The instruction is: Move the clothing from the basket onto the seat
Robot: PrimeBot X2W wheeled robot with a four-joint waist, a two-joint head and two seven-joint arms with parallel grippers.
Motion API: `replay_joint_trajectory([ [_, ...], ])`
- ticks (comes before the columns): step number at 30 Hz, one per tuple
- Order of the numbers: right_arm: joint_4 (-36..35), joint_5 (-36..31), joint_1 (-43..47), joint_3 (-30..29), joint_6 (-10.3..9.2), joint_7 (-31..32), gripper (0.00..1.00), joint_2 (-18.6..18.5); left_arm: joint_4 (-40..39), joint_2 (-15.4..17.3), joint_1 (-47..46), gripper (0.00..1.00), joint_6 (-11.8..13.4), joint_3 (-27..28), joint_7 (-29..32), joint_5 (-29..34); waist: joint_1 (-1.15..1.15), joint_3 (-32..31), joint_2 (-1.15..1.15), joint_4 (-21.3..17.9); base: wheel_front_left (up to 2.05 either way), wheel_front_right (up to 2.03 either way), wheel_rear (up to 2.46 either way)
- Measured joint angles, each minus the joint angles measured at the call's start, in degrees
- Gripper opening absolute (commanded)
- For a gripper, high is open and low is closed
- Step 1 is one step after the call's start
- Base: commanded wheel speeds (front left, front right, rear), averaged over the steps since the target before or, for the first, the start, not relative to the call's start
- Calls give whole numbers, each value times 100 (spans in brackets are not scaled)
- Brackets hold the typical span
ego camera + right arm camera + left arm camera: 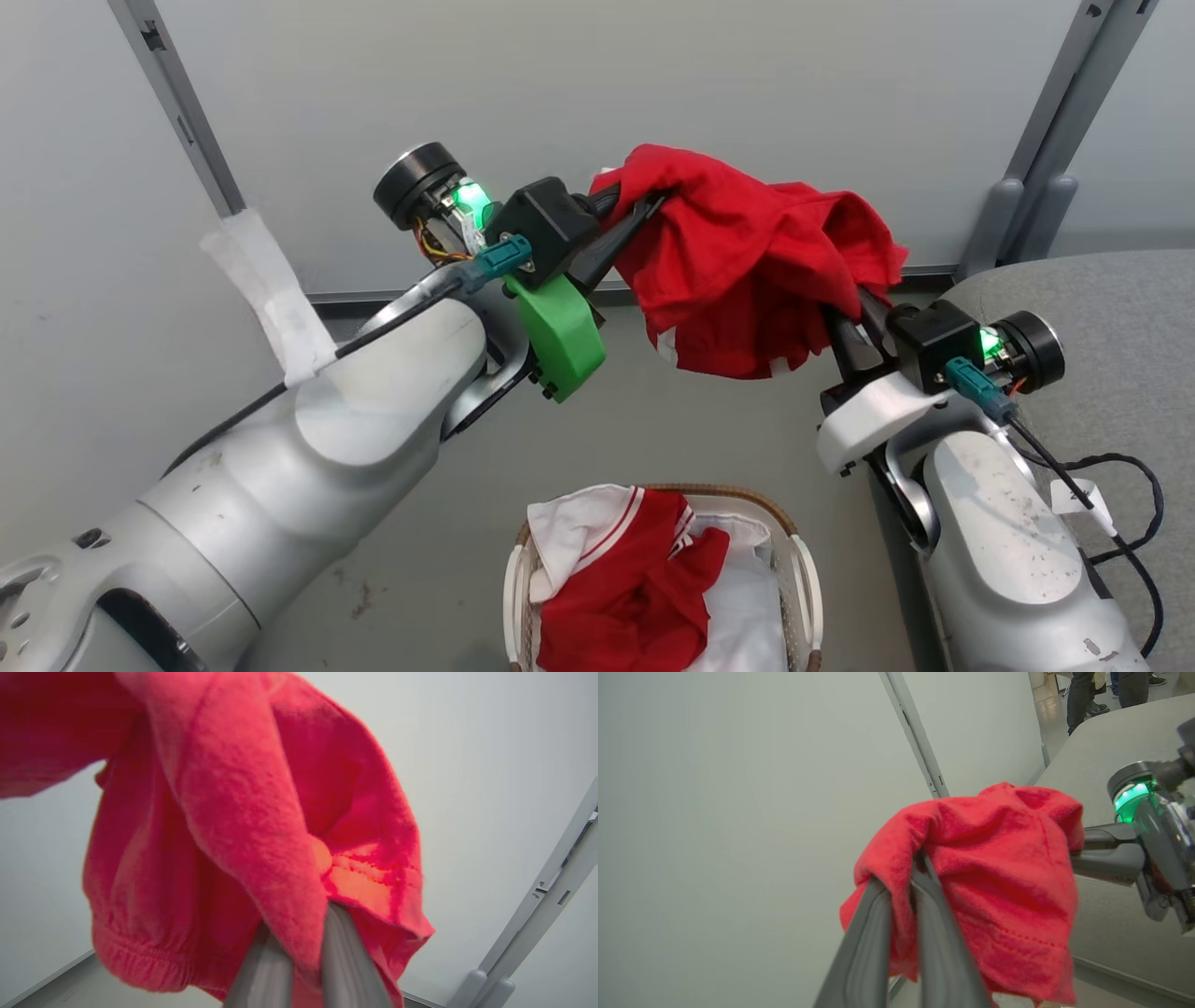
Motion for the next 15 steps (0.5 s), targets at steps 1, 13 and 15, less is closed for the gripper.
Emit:
replay_joint_trajectory([
  [1,-7,-1,-14,-24,0,0,0,0,19,1,66,49,21,57,-1,-30,0,2,0,-1,0,0,0],
  [13,-74,-155,-208,-388,0,0,0,0,-67,-33,1380,100,197,1084,-29,-73,0,61,0,17,0,0,0],
  [15,-86,-185,-230,-453,0,0,0,1,-79,-70,1646,100,198,1269,-35,-29,0,75,0,17,0,0,0],
])
